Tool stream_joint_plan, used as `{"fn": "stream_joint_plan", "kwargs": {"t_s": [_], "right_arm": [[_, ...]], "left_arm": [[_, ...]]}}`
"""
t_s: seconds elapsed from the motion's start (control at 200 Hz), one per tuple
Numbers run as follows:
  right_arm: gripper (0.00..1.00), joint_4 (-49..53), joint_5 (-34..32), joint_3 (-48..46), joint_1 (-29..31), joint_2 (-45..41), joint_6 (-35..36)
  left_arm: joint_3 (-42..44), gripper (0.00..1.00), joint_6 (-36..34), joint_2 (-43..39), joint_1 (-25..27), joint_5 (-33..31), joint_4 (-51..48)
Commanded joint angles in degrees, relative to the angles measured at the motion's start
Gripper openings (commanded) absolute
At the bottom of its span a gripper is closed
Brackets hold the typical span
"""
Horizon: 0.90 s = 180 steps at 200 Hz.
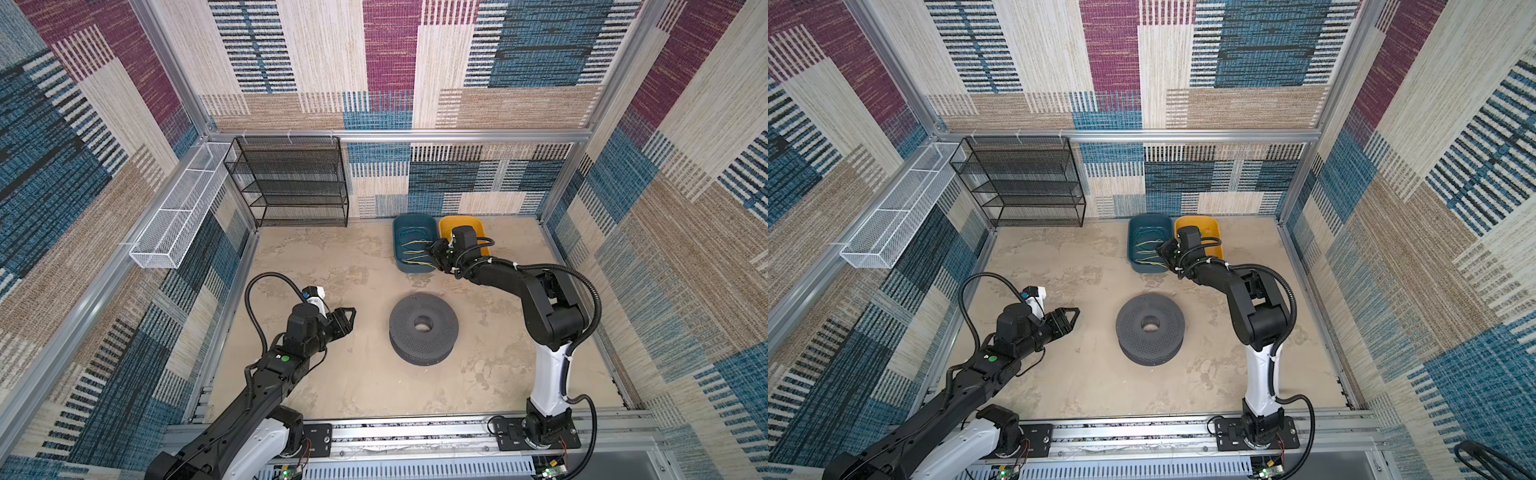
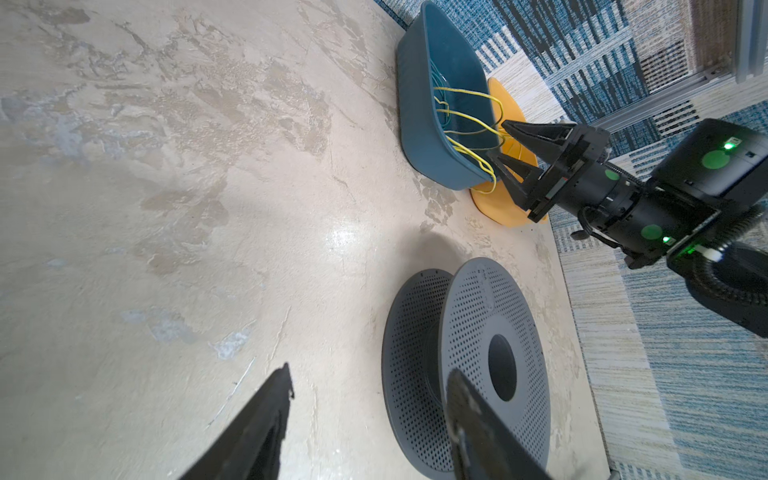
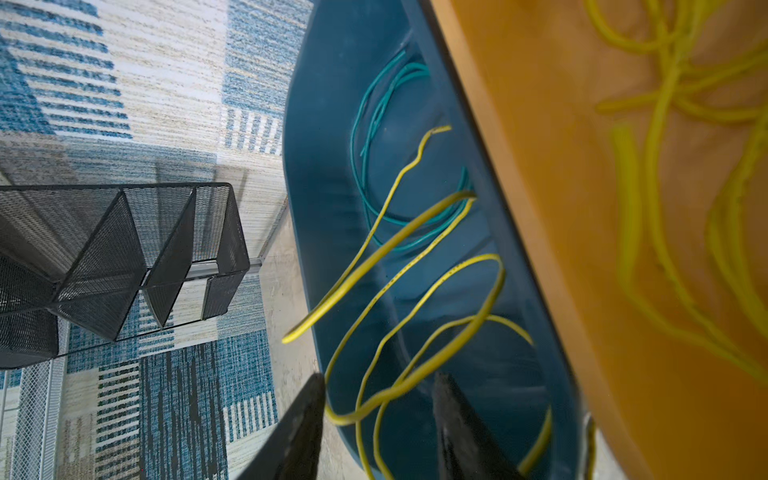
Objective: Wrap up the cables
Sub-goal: 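Reach the right gripper into the teal tub and grasp the yellow cable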
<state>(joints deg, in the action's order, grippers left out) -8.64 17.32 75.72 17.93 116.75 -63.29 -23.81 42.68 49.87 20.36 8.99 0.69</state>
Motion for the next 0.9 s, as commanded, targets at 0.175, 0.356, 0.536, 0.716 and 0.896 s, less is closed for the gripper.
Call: {"fn": "stream_joint_plan", "kwargs": {"t_s": [0.175,0.356,0.536,0.716,0.896], "right_arm": [[0.32,-8.0,2.8,0.7,0.0,0.9,-4.5],[0.21,-9.8,4.2,0.7,-0.1,0.9,-5.6],[0.10,-11.0,5.3,0.3,0.0,0.6,-6.4],[0.03,-12.2,6.2,0.3,0.0,0.2,-6.8],[0.02,-14.1,7.9,0.0,0.0,-0.5,-7.7]], "left_arm": [[-1.2,0.62,0.5,-0.1,0.0,-0.4,1.2],[-1.5,0.62,0.7,0.0,0.0,-0.3,1.1],[-2.1,0.61,0.5,-0.2,0.0,-0.3,0.6],[-2.3,0.61,0.6,-0.2,0.0,-0.3,0.4],[-2.6,0.61,0.5,-0.5,-0.1,-0.2,0.0]]}}
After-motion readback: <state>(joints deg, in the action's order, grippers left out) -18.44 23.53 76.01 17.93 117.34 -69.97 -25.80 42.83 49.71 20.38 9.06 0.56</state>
